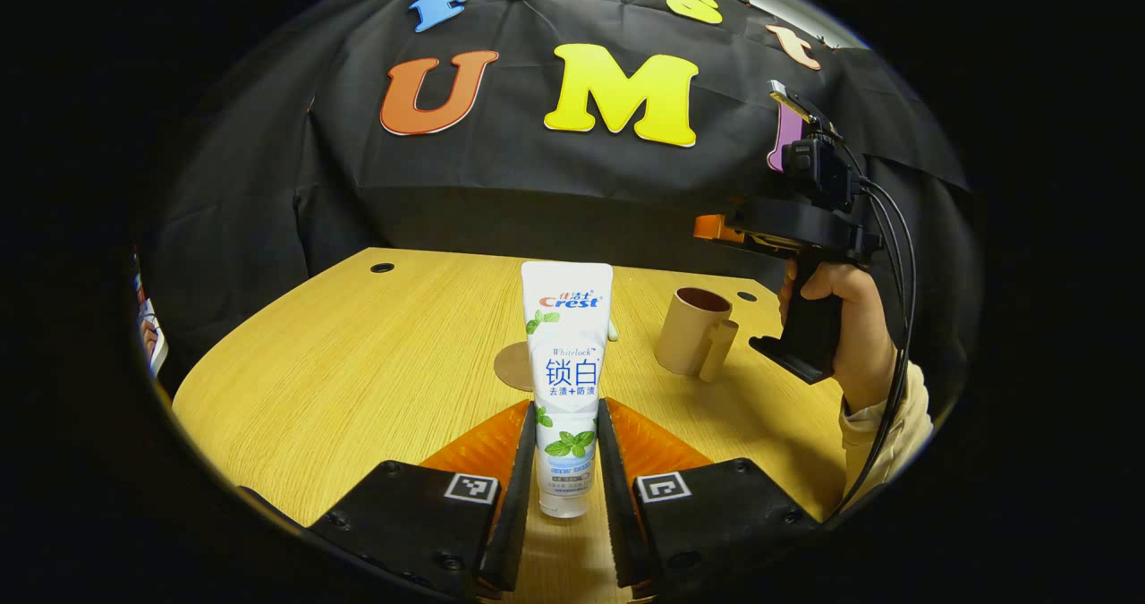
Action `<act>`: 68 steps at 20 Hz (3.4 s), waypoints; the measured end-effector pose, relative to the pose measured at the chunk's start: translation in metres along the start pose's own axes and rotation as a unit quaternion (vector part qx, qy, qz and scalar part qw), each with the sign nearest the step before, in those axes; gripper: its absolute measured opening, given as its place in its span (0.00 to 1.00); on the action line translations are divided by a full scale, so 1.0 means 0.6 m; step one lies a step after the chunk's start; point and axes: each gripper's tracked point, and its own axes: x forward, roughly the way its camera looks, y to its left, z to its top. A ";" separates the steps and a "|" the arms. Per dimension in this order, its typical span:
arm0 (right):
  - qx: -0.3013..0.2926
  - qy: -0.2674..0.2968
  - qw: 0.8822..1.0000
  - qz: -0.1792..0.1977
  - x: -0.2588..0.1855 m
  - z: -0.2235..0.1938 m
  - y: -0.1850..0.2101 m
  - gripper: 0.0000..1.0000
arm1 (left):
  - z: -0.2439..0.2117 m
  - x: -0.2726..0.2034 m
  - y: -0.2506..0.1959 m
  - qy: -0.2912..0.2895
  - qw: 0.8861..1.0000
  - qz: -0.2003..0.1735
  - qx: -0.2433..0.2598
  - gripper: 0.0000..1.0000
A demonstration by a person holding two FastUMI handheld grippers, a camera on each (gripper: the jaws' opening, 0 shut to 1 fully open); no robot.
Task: Put the toothbrush and toothpaste on the desktop into the cup, then pick up the cup and place it on the coaster on the desktop.
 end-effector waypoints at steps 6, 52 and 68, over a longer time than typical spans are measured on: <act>-0.031 0.001 0.999 0.015 0.000 0.000 0.034 0.21 | 0.008 -0.001 0.010 -0.008 1.000 0.001 0.001 0.42; -0.004 0.225 0.974 -0.029 0.243 -0.270 0.171 0.03 | -0.020 0.071 0.124 0.019 0.999 0.019 -0.030 0.42; 0.037 0.136 0.988 0.062 0.049 -0.080 0.208 0.02 | -0.015 0.014 0.070 -0.004 1.000 0.016 -0.006 0.42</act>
